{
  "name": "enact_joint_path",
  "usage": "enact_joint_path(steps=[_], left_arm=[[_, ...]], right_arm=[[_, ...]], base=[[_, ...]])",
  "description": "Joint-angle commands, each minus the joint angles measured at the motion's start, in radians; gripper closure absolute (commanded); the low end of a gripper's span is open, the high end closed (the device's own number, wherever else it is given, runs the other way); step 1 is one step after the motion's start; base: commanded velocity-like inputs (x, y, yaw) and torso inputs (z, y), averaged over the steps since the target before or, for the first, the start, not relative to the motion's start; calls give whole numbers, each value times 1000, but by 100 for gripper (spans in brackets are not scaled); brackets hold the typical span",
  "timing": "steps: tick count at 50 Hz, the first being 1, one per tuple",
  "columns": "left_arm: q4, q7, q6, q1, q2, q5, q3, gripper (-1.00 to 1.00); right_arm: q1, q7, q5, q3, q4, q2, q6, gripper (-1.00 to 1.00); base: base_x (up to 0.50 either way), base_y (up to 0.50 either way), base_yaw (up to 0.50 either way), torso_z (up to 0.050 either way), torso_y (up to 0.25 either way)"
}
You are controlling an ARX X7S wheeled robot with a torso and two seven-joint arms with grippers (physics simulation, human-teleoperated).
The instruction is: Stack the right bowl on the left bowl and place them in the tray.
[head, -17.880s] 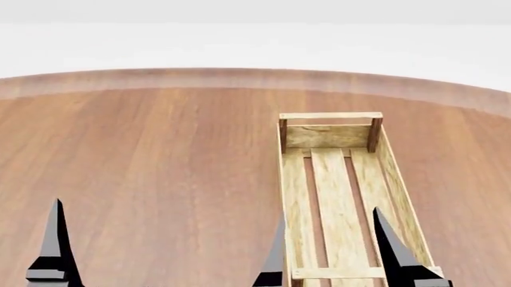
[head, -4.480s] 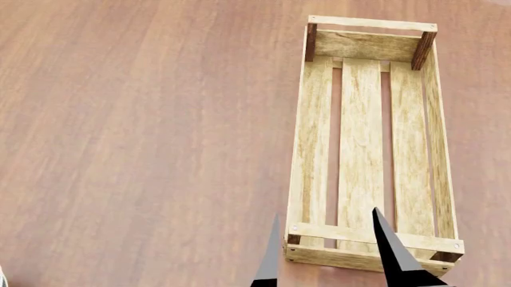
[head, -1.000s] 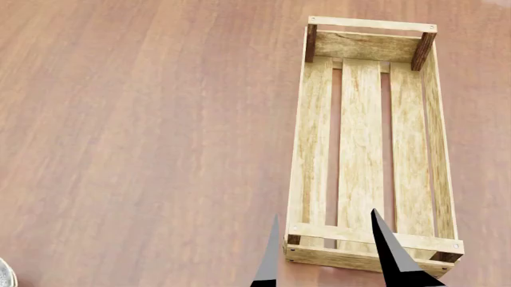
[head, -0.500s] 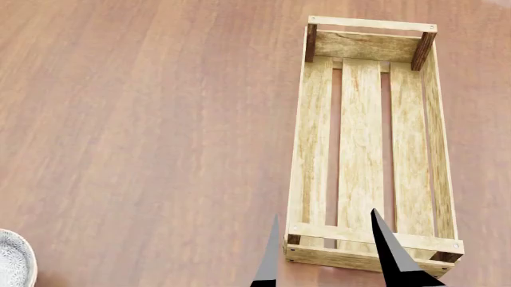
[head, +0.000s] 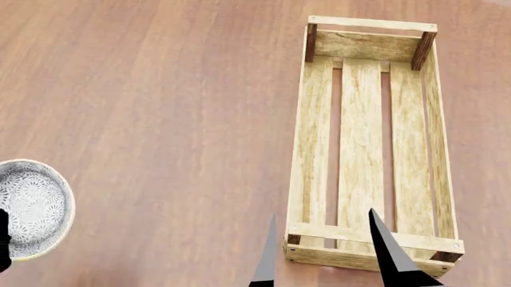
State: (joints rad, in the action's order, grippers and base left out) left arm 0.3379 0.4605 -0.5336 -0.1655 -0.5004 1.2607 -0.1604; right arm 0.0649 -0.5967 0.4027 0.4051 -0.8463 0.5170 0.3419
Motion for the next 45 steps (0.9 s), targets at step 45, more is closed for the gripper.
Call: enact_joint_path(steps=[45], left_arm=[[90,-341,80,-221,3,-359,249,100]], right_arm=[[-43,155,126,-155,5,127,-128,-100]], base=[[0,0,0,0,1]])
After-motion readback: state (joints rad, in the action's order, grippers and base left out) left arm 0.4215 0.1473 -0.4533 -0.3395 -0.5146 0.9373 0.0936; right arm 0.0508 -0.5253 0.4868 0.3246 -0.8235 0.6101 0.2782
